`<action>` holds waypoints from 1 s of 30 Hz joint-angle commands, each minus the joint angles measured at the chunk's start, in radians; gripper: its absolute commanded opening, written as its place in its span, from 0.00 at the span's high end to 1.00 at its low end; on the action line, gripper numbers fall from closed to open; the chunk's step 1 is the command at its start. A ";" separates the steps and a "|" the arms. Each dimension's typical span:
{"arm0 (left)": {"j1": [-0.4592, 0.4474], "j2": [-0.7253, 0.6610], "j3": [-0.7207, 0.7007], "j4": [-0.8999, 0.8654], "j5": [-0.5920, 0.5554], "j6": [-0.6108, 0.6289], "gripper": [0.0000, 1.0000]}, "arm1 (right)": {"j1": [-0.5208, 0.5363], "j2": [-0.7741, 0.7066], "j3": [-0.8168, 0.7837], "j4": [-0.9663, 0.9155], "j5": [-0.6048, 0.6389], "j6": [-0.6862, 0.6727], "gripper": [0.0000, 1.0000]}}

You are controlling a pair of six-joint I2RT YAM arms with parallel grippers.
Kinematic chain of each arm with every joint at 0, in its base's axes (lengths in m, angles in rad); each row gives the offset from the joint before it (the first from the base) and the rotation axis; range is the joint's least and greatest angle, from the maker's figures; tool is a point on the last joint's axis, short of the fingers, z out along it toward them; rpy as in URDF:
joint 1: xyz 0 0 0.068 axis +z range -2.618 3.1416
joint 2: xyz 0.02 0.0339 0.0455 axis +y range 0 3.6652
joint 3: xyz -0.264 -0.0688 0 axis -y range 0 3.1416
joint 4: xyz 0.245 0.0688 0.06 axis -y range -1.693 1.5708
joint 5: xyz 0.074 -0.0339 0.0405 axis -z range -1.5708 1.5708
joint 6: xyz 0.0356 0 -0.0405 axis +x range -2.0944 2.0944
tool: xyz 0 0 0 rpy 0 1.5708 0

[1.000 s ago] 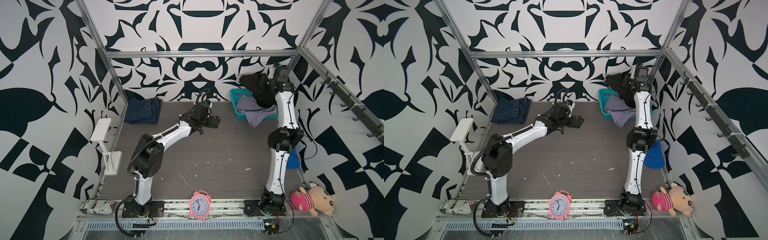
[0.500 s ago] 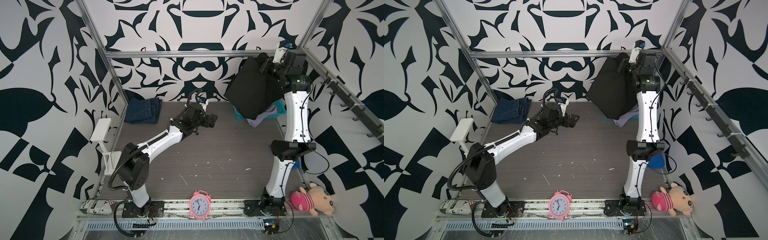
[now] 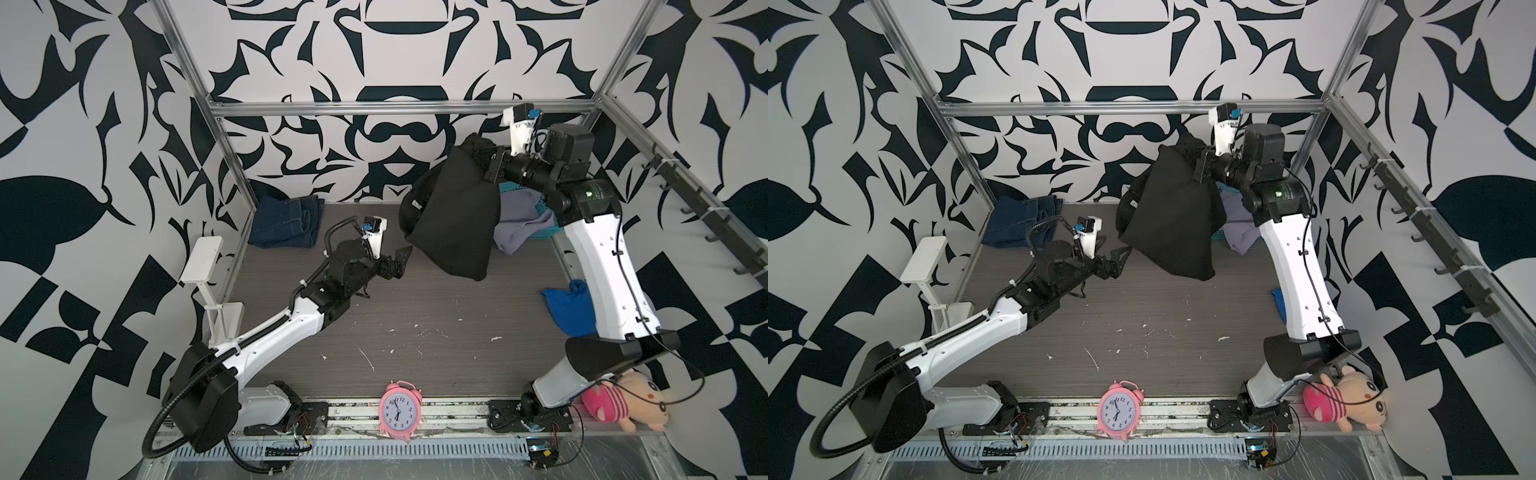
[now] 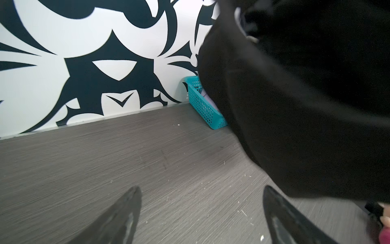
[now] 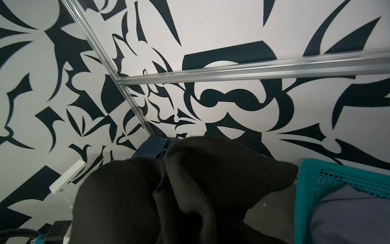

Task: Fold and stack skirts
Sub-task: Flatten out the skirt at the center of the table.

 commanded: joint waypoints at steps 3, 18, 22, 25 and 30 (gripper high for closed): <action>0.011 -0.116 -0.114 0.112 0.162 0.059 0.05 | 0.025 -0.109 -0.244 0.266 -0.068 0.069 1.00; 0.040 -0.086 -0.224 0.122 0.310 0.009 0.01 | 0.108 -0.097 -0.426 0.310 -0.064 0.087 1.00; 0.043 0.006 -0.193 0.177 0.322 -0.016 0.00 | 0.120 -0.090 -0.431 0.309 -0.052 0.083 1.00; 0.055 0.083 -0.161 0.180 0.354 -0.022 0.01 | 0.123 -0.087 -0.436 0.310 -0.045 0.082 1.00; 0.072 0.133 -0.124 0.209 0.426 -0.041 0.06 | 0.131 -0.084 -0.443 0.309 -0.029 0.072 1.00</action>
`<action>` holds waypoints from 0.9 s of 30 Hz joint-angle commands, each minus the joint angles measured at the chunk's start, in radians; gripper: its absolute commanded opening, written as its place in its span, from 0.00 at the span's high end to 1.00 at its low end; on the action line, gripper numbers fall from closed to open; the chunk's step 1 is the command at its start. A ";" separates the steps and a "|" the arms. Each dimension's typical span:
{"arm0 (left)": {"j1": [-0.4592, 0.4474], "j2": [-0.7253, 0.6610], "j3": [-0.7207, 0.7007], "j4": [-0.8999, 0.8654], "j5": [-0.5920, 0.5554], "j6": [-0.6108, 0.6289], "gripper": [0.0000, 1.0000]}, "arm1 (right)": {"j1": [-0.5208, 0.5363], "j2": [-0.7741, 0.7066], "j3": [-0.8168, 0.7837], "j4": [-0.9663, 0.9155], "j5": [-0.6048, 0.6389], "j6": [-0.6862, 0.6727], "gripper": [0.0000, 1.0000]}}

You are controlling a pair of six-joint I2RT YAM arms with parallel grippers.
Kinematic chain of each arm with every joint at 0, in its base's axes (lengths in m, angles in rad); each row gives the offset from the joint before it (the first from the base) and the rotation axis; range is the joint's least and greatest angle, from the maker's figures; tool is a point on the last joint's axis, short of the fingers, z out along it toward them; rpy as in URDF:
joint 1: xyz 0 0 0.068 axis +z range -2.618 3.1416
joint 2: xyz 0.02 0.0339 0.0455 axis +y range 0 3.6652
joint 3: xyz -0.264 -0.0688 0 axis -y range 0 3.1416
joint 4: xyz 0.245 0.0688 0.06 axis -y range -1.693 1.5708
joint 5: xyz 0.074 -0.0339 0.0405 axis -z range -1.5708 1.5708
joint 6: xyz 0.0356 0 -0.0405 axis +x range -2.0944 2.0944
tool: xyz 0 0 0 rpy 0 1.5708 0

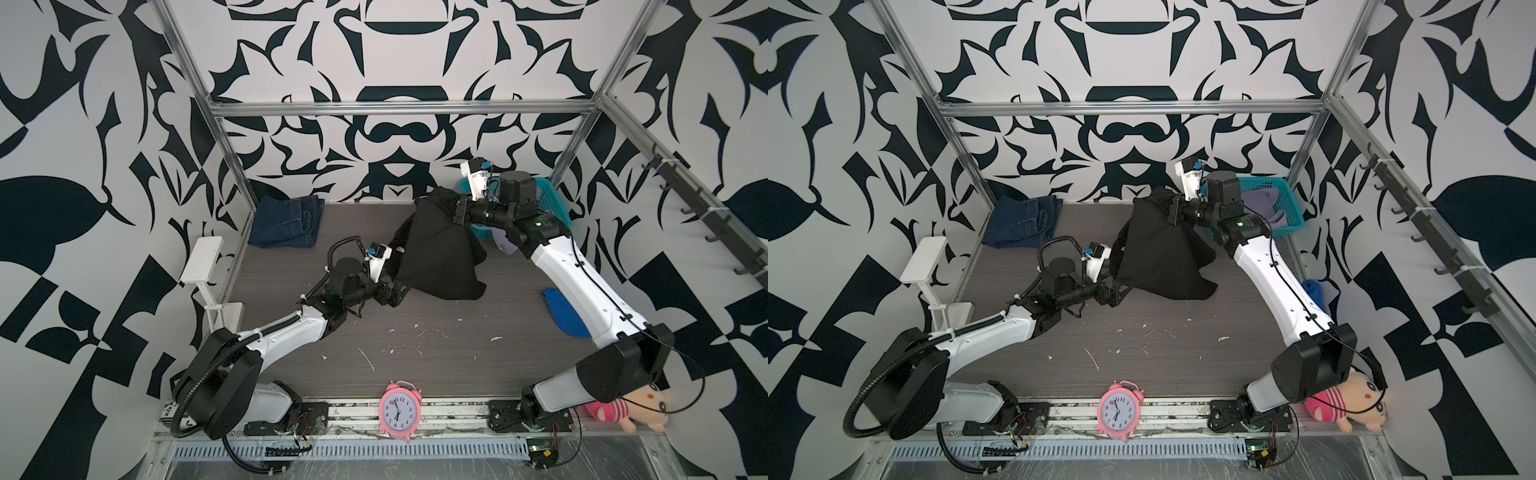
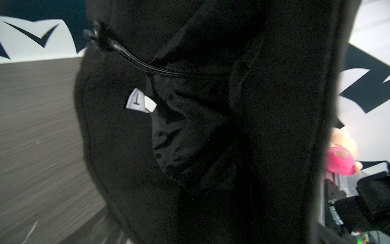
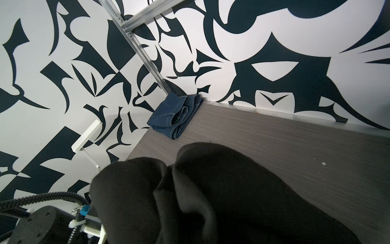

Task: Fold and stack skirts
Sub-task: Flatten out the skirt at the center of the table.

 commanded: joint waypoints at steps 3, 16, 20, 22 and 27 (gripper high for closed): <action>0.016 0.007 0.043 0.087 0.082 -0.045 0.09 | 0.013 -0.010 -0.013 0.084 0.018 -0.006 1.00; 0.039 0.041 0.105 0.058 0.183 -0.123 0.91 | 0.033 0.017 -0.024 0.115 0.045 0.012 1.00; 0.042 0.022 0.109 0.043 0.156 -0.148 1.00 | 0.034 0.025 -0.024 0.119 0.078 0.014 1.00; 0.044 0.002 0.113 0.007 0.112 -0.147 1.00 | 0.033 0.038 -0.023 0.120 0.109 0.024 0.78; 0.074 -0.057 0.106 -0.071 -0.020 -0.185 1.00 | 0.033 0.069 -0.022 0.059 0.205 -0.016 0.37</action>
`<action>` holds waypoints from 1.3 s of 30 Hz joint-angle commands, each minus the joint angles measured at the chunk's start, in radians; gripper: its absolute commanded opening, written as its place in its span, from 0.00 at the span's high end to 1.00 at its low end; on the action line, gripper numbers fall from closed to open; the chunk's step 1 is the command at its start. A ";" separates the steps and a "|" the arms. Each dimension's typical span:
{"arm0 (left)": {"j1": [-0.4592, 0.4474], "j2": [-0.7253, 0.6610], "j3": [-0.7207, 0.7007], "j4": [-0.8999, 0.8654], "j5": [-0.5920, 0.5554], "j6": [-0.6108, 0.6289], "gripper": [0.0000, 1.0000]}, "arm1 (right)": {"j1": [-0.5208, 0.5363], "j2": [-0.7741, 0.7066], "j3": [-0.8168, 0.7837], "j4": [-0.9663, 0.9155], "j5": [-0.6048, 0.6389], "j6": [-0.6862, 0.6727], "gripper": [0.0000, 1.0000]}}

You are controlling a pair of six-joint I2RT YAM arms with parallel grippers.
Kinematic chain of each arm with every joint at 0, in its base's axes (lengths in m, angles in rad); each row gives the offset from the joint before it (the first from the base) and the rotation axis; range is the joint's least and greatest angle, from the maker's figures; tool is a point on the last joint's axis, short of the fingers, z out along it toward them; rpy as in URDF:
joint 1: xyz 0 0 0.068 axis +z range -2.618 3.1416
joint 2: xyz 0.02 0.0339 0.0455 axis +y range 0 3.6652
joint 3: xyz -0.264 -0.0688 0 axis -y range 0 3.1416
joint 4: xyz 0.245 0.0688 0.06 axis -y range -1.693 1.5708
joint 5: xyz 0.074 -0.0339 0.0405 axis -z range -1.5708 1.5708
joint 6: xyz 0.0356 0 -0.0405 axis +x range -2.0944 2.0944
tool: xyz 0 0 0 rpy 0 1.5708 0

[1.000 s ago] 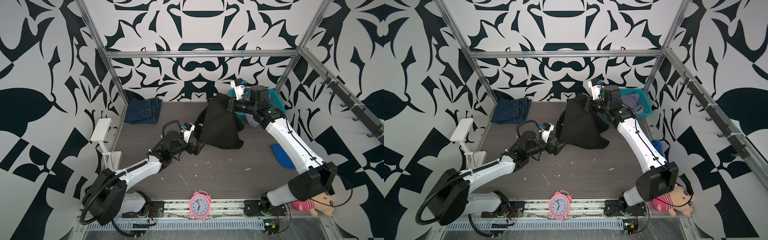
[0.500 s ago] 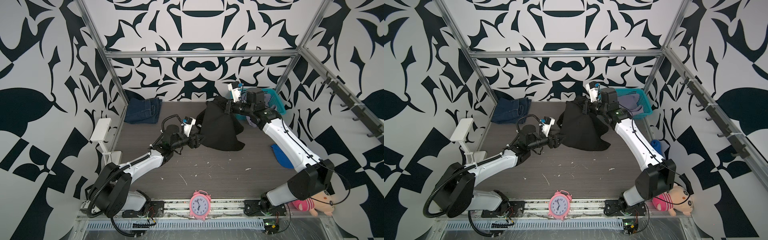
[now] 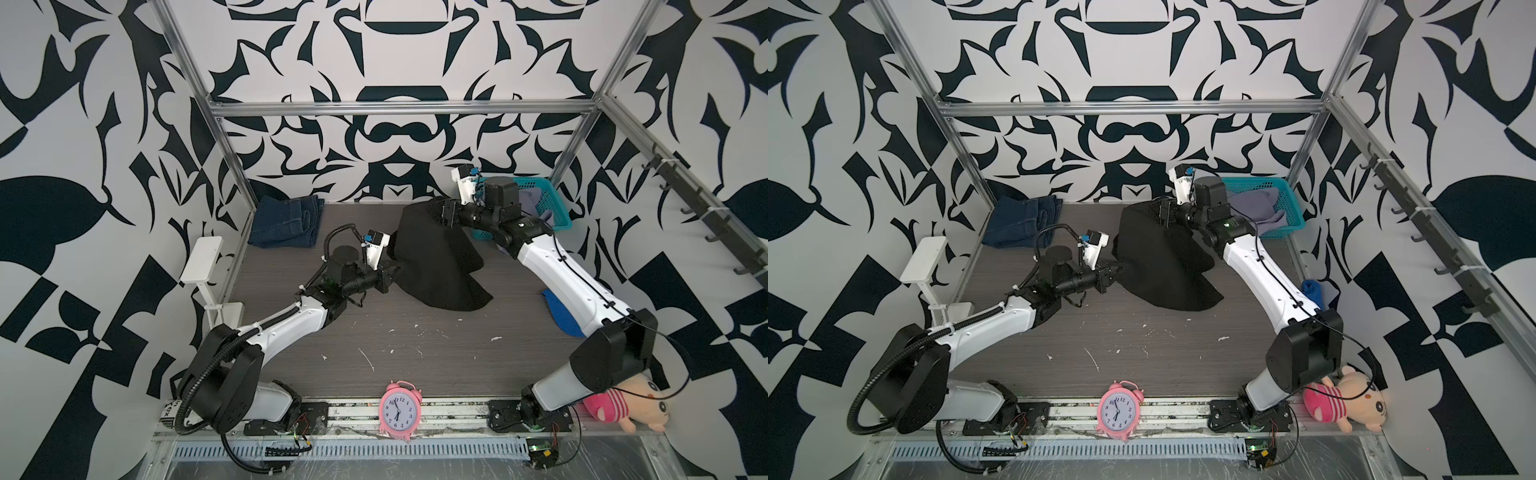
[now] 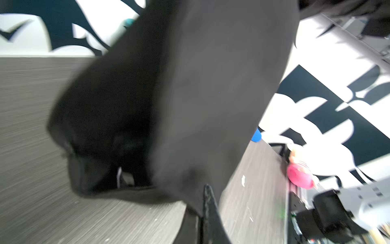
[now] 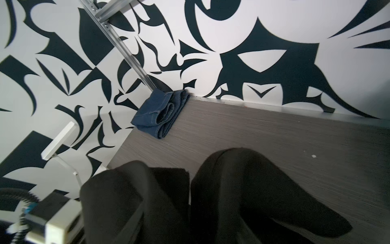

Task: Fold and stack skirts
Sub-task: Flatten out the skirt at the center of the table.

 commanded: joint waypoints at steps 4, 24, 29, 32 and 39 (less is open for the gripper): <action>0.120 -0.129 0.002 -0.111 -0.163 -0.170 1.00 | 0.003 -0.077 -0.149 0.044 0.183 -0.075 0.31; 0.370 -0.250 -0.072 -0.495 -0.247 -0.266 1.00 | 0.154 -0.297 -0.827 -0.103 0.249 0.187 0.22; 0.375 -0.303 -0.107 -0.556 -0.269 -0.268 1.00 | 0.085 -0.327 -0.918 -0.045 0.135 0.344 0.23; 0.375 -0.325 -0.136 -0.563 -0.277 -0.274 1.00 | 0.086 -0.291 -0.921 -0.047 0.070 0.364 0.26; 0.375 -0.348 -0.158 -0.564 -0.291 -0.275 1.00 | 0.087 -0.174 -0.993 0.146 -0.101 0.451 0.47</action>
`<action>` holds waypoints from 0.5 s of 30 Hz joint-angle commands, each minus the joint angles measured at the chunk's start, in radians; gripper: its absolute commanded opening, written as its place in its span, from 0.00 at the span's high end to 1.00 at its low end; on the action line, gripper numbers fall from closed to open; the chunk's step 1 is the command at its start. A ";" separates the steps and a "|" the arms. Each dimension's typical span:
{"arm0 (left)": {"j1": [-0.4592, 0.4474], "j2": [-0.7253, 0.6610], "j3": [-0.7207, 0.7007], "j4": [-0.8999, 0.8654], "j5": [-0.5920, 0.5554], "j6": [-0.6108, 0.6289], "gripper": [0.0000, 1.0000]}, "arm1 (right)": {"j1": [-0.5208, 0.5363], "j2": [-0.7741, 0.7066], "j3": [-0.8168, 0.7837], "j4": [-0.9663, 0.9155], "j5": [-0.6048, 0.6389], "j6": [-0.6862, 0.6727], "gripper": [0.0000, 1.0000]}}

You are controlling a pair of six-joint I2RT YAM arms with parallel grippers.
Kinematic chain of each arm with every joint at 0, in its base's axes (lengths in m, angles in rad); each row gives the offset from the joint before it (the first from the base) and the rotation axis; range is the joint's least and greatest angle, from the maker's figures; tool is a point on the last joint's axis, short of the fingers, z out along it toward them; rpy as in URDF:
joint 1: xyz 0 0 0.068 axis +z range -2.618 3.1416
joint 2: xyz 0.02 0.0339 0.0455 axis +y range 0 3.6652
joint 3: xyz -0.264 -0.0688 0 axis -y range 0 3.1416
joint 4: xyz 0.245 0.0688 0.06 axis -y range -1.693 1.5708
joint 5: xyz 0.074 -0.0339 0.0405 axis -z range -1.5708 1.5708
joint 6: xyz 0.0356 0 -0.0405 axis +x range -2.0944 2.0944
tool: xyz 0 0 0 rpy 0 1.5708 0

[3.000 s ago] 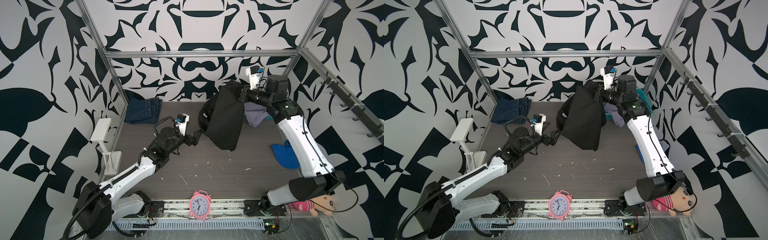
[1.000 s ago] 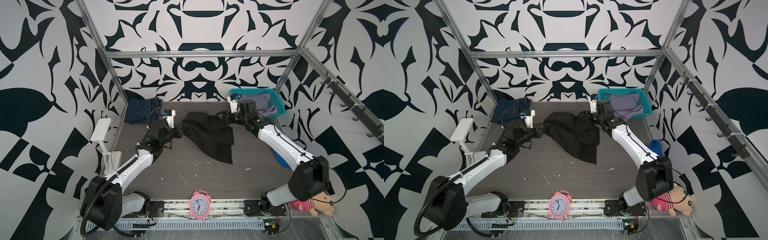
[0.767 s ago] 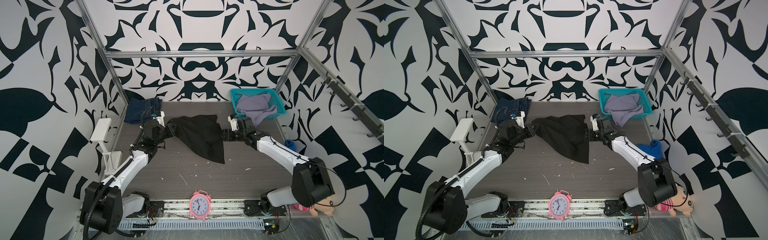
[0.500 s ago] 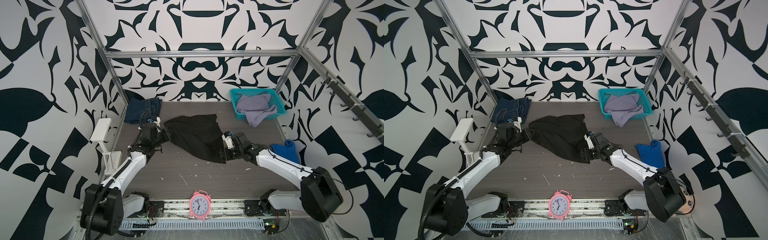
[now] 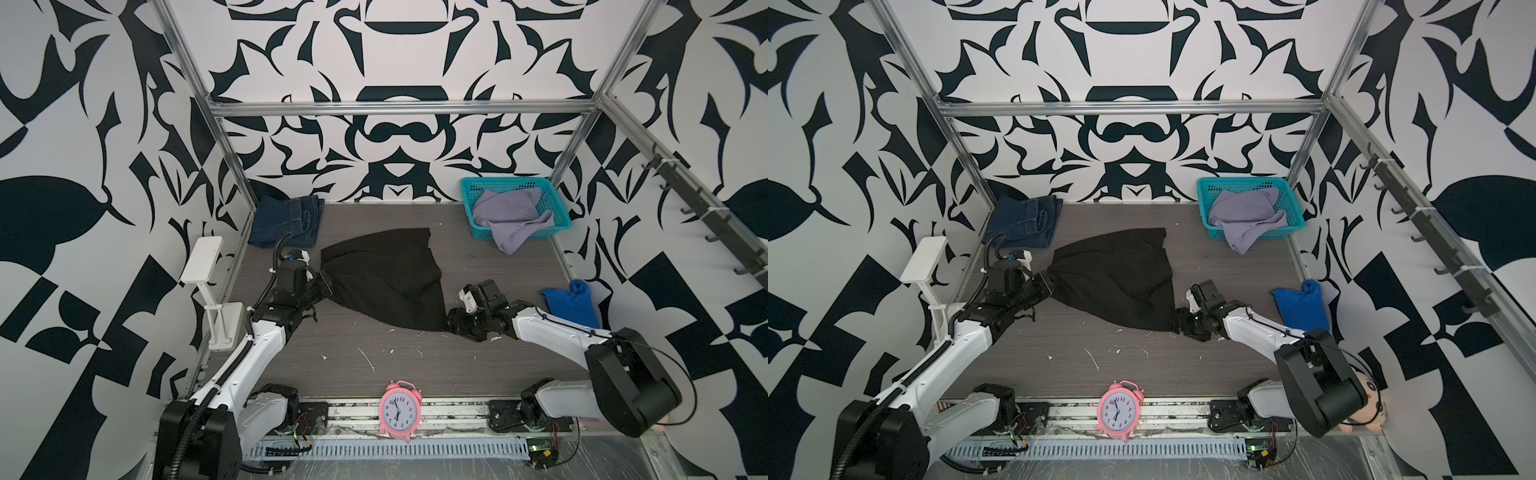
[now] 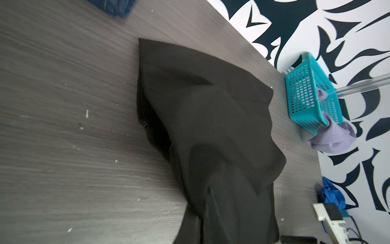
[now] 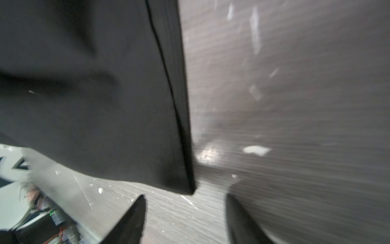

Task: Fold and stack skirts
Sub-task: Flatten out the skirt at the center of the table.

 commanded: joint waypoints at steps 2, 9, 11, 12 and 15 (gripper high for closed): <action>0.004 -0.030 -0.008 -0.016 -0.021 -0.010 1.00 | 0.003 0.061 -0.036 0.106 -0.086 0.074 0.54; 0.004 -0.055 -0.010 -0.046 -0.041 -0.010 1.00 | 0.002 0.114 -0.006 0.180 -0.112 0.094 0.86; 0.004 -0.064 -0.013 -0.060 -0.045 -0.011 0.96 | 0.000 0.102 -0.006 0.183 -0.108 0.103 1.00; 0.004 -0.068 -0.013 -0.069 -0.052 -0.011 0.96 | -0.003 0.097 -0.002 0.177 -0.106 0.101 1.00; 0.004 -0.083 -0.020 -0.104 -0.085 -0.013 0.89 | -0.021 0.075 0.009 0.160 -0.117 0.099 1.00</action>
